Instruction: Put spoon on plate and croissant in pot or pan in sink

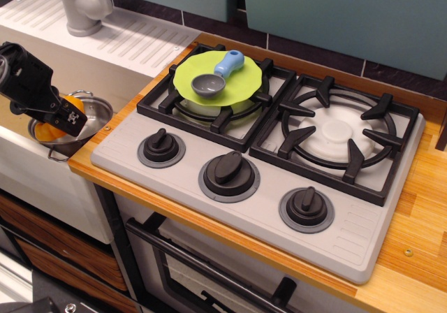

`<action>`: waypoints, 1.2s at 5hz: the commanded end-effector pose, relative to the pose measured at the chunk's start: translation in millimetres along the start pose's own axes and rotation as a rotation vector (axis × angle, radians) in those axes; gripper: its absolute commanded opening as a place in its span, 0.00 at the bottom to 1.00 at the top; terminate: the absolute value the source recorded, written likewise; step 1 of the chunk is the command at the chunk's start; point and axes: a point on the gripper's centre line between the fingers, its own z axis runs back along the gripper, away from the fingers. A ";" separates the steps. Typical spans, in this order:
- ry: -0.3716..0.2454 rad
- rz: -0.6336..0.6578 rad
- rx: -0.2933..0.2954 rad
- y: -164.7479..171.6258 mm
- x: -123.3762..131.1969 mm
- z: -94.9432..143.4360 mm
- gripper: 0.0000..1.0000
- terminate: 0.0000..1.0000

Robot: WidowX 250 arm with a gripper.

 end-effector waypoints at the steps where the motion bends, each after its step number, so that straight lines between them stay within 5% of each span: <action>1: 0.007 -0.031 0.038 1.0 19.8 25.1 1.00 0.00; 2: 0.049 -0.033 0.067 -7.1 25.4 37.8 1.00 0.00; 4: 0.242 0.005 0.244 -48.0 57.1 92.8 1.00 0.00; 6: 0.243 0.037 0.213 -68.3 63.6 113.2 1.00 0.00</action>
